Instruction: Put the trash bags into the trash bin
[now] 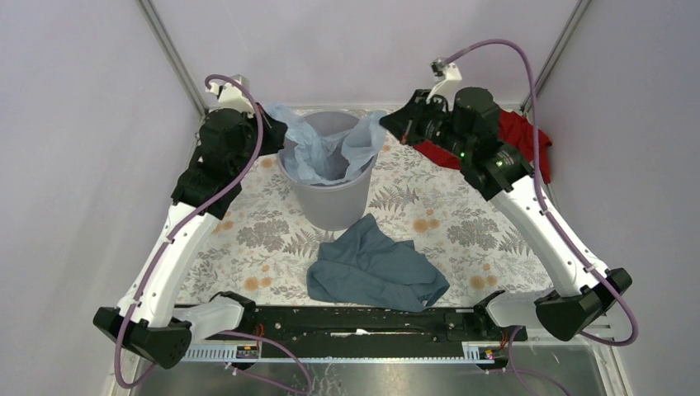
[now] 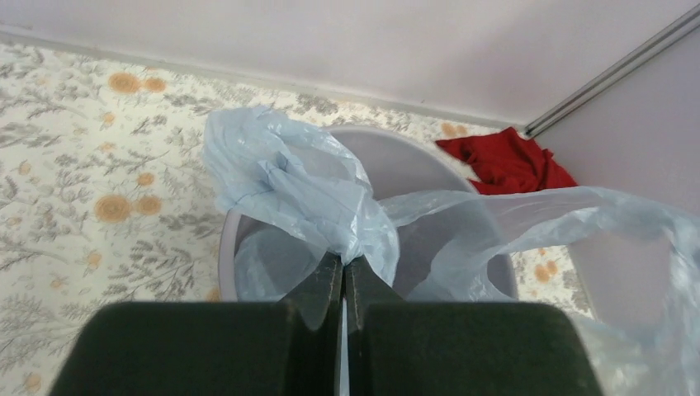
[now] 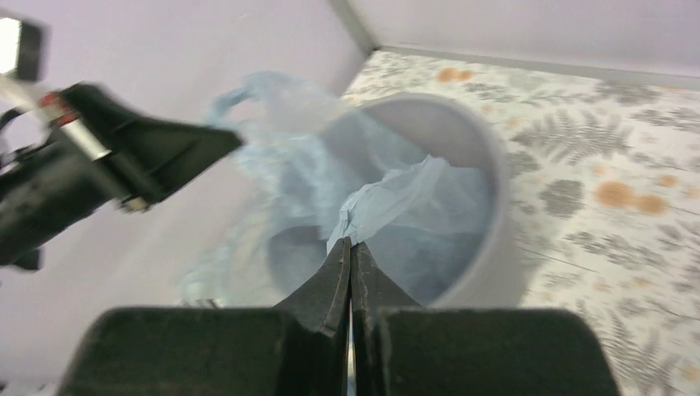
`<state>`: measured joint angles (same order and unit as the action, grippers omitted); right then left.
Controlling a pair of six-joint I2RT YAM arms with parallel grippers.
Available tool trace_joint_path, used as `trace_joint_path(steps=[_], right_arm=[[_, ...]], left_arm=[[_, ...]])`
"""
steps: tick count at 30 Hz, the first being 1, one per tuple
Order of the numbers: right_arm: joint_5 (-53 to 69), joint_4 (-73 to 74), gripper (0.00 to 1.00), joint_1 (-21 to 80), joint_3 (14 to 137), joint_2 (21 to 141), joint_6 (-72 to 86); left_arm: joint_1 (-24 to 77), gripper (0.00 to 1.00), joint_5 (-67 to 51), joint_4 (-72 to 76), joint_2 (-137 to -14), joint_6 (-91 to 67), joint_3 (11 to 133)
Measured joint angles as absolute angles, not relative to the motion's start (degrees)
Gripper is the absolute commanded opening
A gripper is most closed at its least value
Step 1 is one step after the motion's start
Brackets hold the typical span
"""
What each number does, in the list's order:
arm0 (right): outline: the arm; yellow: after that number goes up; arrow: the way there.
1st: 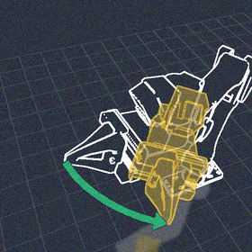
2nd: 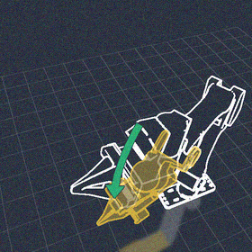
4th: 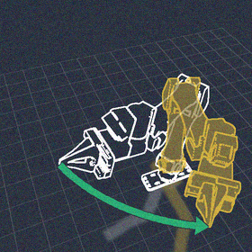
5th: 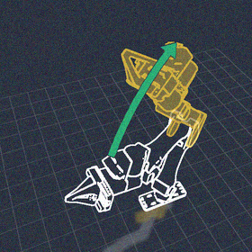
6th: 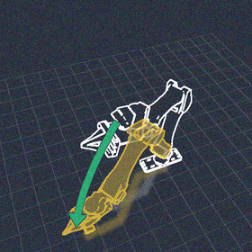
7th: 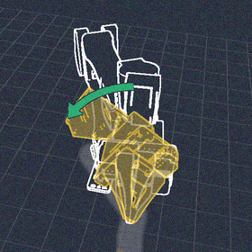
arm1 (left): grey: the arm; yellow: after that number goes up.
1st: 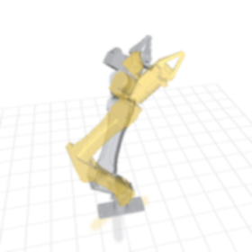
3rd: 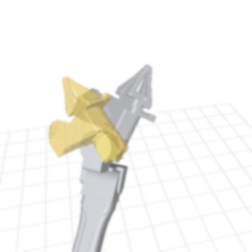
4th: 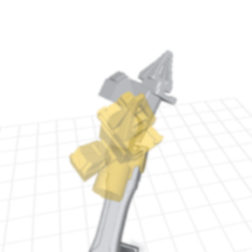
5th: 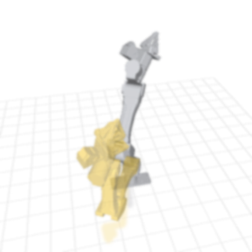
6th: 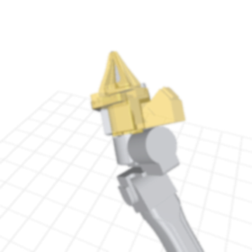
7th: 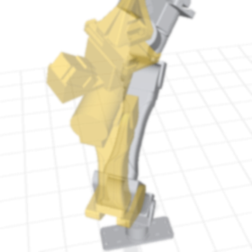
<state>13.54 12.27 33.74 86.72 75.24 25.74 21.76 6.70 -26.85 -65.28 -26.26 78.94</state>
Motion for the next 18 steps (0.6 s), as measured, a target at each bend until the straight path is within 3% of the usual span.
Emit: trace_joint_path(steps=[4,9,14,18], right_arm=[[13.13,14.94,0.0,28.27,87.88,76.53,24.97],[14.79,13.89,0.0,28.05,87.29,78.11,25.39],[17.34,13.78,0.0,28.08,87.0,80.53,25.61],[18.15,13.52,0.0,28.05,81.93,78.06,25.04]], left_arm=[[20.71,0.0,2.22,-21.63,-65.06,-27.55,78.02],[20.21,0.0,-4.25,-8.51,-68.86,-28.82,74.78],[18.76,0.0,-9.41,-5.02,-74.85,-29.93,73.97],[18.41,0.0,-10.44,-7.51,-67.48,-30.02,67.24]])
